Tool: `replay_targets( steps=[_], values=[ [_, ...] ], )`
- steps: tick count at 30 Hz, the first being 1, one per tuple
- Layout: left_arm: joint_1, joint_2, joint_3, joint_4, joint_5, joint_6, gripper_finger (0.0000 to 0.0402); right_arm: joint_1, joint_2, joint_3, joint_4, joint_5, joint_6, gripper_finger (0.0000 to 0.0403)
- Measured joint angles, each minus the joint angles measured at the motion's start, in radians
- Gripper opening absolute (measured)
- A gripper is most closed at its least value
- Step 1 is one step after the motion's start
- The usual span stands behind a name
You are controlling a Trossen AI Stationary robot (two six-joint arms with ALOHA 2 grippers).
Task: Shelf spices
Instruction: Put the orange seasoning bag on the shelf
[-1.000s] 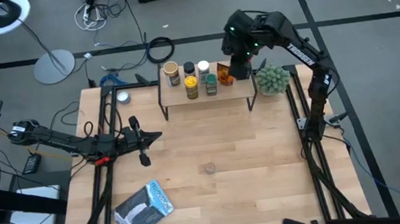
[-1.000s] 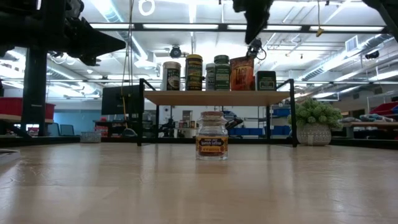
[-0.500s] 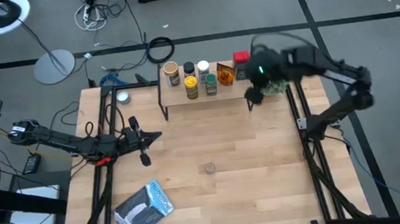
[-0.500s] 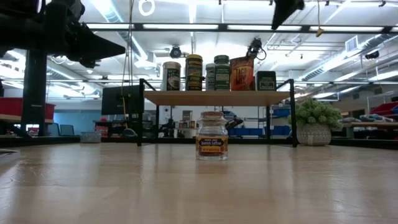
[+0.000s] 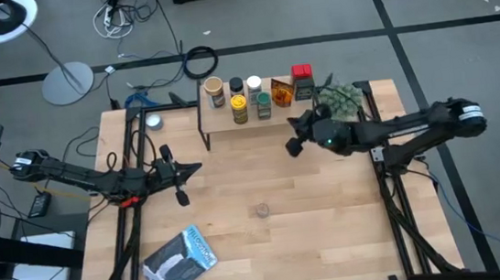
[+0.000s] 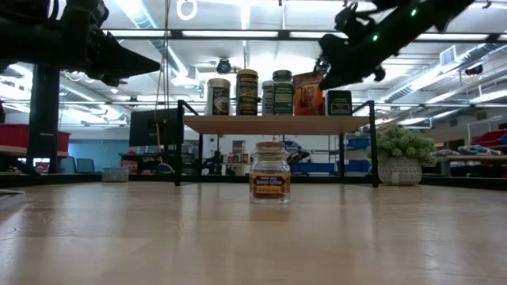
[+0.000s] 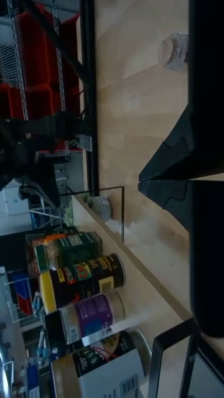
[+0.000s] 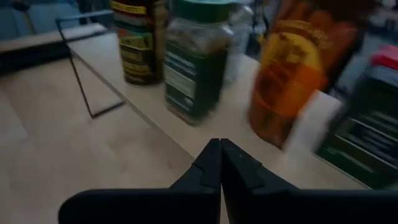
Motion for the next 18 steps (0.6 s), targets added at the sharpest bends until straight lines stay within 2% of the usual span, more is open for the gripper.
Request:
replay_targets(
  steps=[2,4,11,18],
  values=[
    [0.000,0.000,0.000,-0.001,0.000,0.000,0.0002,-0.020,0.033,-0.039,0.143,-0.003,-0.061,0.0001],
    [0.000,0.000,0.000,-0.001,0.000,-0.002,0.0002,-0.047,0.060,-0.051,0.213,0.000,-0.081,0.0001],
    [0.000,0.000,0.000,-0.010,0.000,-0.023,0.0002,-0.128,0.158,-0.052,0.234,-0.024,-0.088,0.0001],
    [0.000,0.000,0.000,-0.012,0.000,-0.023,0.0002,-0.176,0.229,-0.051,0.358,-0.028,-0.153,0.0000]
  ],
)
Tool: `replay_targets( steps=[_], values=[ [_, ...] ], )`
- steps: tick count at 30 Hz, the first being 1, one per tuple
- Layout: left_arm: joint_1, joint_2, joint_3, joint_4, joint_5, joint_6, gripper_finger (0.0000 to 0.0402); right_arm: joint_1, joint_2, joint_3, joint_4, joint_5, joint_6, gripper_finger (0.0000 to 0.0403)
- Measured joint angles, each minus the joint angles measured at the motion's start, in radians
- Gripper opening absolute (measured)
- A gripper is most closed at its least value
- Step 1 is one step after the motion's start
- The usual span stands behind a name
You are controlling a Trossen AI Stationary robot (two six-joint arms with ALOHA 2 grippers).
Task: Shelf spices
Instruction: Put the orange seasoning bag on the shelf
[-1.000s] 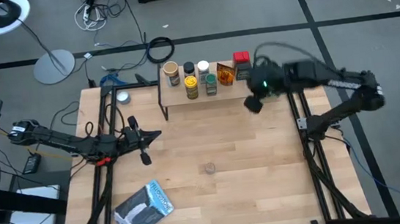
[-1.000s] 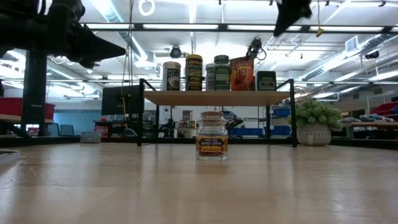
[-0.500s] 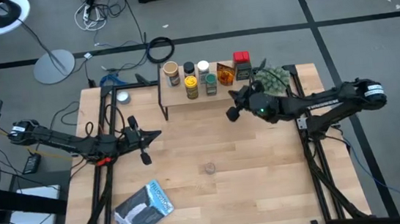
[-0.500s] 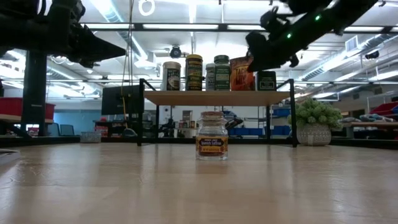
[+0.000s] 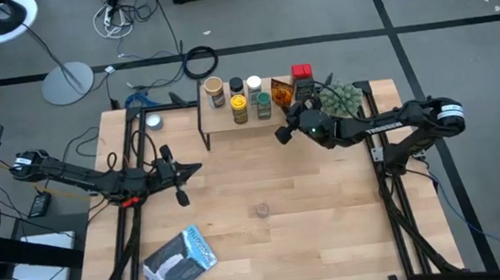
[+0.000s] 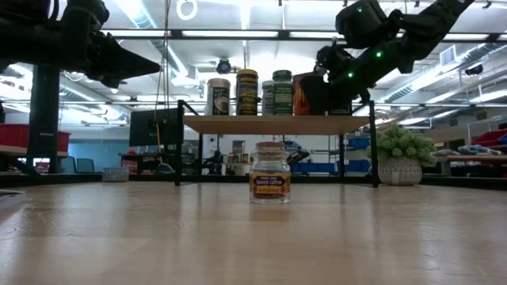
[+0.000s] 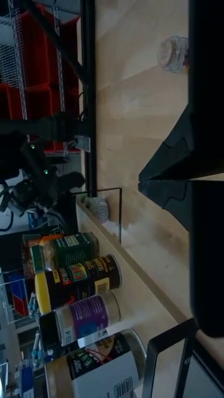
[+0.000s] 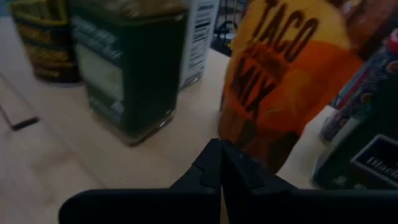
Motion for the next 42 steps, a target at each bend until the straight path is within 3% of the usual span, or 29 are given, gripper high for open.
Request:
replay_targets(
  steps=[17,42],
  values=[
    [0.000,0.000,0.000,-0.009,0.000,0.000,0.0002,-0.099,0.012,0.000,0.061,-0.068,-0.032,0.0000],
    [0.000,0.000,0.000,-0.011,0.000,0.000,0.0002,-0.135,0.012,-0.001,0.071,-0.136,-0.144,0.0000]
  ],
)
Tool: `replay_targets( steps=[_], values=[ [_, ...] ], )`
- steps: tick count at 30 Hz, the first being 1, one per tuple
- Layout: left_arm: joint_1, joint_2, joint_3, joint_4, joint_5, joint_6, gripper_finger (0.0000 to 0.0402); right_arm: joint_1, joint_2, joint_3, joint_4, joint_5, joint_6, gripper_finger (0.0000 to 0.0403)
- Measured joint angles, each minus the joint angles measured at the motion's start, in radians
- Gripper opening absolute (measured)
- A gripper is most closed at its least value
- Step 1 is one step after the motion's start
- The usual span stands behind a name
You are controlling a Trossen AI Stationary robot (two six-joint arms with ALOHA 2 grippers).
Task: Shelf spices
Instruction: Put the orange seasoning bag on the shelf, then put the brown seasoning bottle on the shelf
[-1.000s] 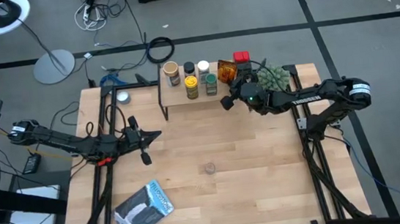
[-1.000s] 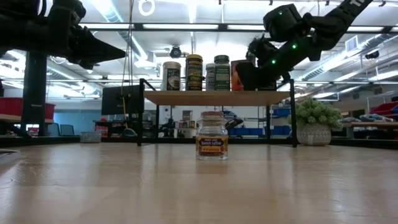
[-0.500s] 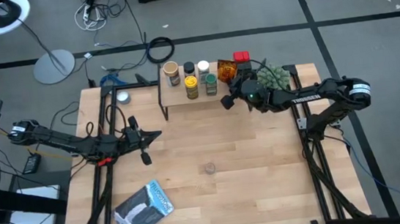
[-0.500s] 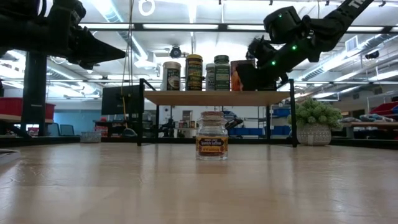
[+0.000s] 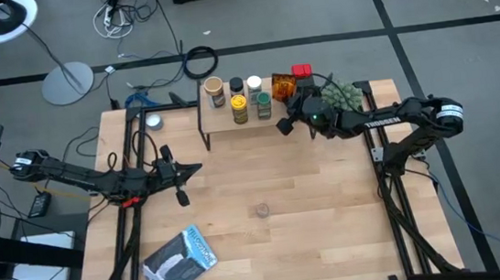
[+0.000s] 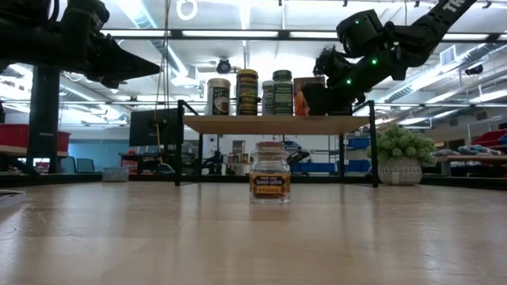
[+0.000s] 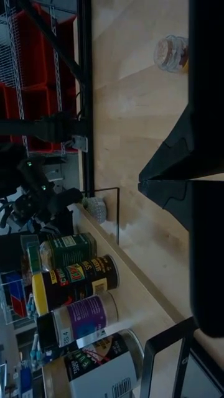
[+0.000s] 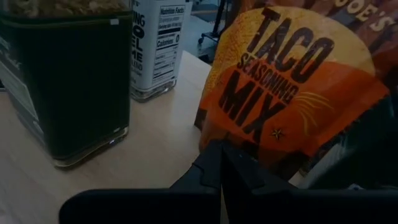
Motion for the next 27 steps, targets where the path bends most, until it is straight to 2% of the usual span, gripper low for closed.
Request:
replay_targets(
  steps=[18,22,27],
  values=[
    [0.000,0.000,0.000,0.000,0.000,0.000,0.0002,-0.004,-0.004,0.000,0.001,-0.011,-0.024,0.0000],
    [0.000,0.000,0.000,0.000,0.000,0.000,0.0002,0.032,-0.051,0.000,-0.010,0.004,-0.024,0.0000],
    [0.000,0.000,0.000,0.000,0.000,0.000,0.0002,0.089,-0.167,0.000,-0.154,0.085,0.024,0.0000]
  ],
)
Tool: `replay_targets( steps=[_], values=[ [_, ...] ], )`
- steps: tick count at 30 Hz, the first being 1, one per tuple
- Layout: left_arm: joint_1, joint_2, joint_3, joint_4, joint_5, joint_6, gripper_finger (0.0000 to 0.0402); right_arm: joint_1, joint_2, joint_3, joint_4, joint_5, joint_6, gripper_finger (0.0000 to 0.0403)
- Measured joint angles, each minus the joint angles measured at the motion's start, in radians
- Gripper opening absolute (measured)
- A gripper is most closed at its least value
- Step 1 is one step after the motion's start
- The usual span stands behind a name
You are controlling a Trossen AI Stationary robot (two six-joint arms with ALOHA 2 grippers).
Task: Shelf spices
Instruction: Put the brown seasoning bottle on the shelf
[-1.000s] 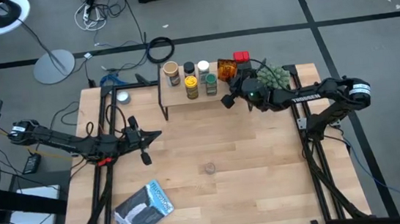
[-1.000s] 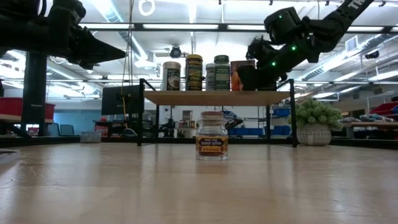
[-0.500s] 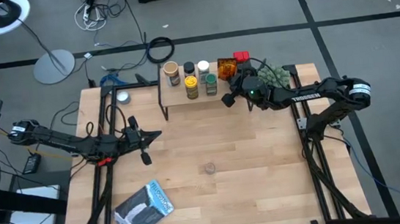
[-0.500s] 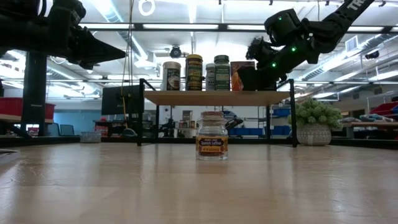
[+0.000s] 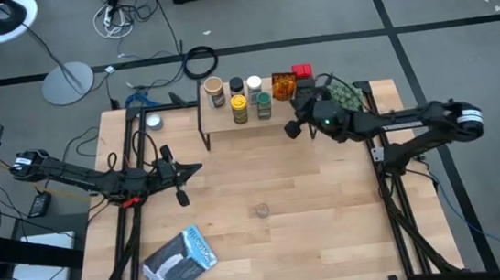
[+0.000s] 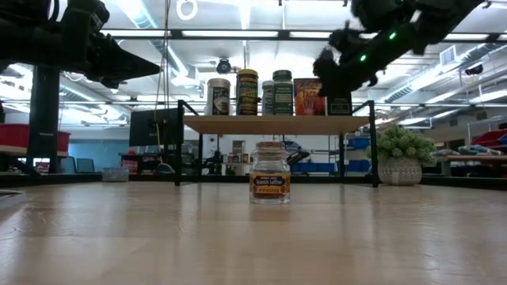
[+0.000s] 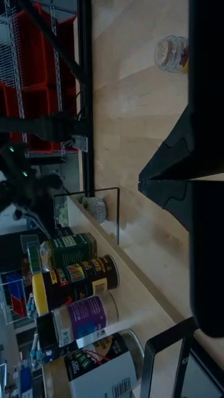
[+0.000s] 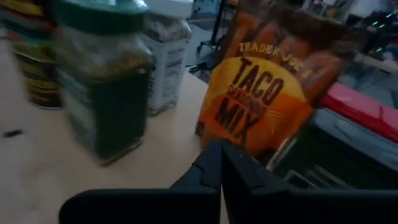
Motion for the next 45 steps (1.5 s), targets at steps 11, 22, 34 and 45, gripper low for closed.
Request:
replay_targets(
  steps=[11,22,34,45],
  values=[
    [0.000,0.000,0.000,0.000,0.000,0.007,0.0002,0.168,-0.252,0.000,-0.492,-0.178,0.415,0.0000],
    [0.000,0.000,0.000,0.000,0.000,-0.008,0.0002,0.264,-0.158,0.001,-0.436,-0.469,0.494,0.0058],
    [0.000,0.000,0.000,-0.008,0.004,-0.034,0.0002,0.346,0.117,0.001,-0.285,-0.561,0.476,0.0221],
    [0.000,0.002,0.000,-0.065,0.029,-0.186,0.0002,0.404,0.365,0.001,-0.095,-0.663,0.539,0.0346]
  ],
)
